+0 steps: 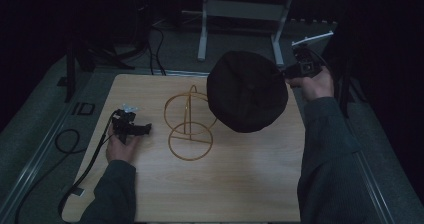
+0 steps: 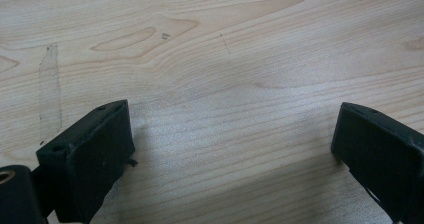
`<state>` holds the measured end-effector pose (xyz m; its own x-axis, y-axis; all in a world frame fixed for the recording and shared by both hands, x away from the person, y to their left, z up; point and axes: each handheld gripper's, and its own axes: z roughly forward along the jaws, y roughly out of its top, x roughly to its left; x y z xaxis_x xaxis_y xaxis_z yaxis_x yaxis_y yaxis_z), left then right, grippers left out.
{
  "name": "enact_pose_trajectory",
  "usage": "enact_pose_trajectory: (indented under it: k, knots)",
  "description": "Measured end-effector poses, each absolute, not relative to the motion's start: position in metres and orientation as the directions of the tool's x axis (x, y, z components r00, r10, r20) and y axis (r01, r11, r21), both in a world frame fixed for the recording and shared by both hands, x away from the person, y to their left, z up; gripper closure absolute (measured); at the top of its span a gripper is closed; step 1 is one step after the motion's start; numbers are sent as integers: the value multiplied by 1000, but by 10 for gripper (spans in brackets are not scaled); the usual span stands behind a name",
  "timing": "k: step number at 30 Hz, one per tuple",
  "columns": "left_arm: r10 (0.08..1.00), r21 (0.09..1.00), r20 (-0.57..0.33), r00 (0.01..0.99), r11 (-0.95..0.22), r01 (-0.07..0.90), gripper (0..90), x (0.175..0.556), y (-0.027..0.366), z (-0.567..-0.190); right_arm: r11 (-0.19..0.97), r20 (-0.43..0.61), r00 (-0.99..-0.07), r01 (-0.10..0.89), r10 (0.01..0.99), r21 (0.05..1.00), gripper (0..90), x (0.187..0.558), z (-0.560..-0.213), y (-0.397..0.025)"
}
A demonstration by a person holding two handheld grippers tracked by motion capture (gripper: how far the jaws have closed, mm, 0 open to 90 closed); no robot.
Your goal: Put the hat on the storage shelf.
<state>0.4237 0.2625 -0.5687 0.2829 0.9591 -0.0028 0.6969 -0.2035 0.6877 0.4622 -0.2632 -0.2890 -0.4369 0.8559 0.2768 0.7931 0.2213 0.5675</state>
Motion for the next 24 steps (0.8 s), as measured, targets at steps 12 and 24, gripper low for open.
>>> enact_pose_trajectory:
  k: [12,24]
  knots:
    - [959,690,-3,283,-203,695,29,424,262,-569,199,291,-418,801,861,564,786,467,-289,-264]
    - [959,690,-3,283,-203,695,29,424,262,-569,197,301,-427,797,853,571,787,468,-285,-258]
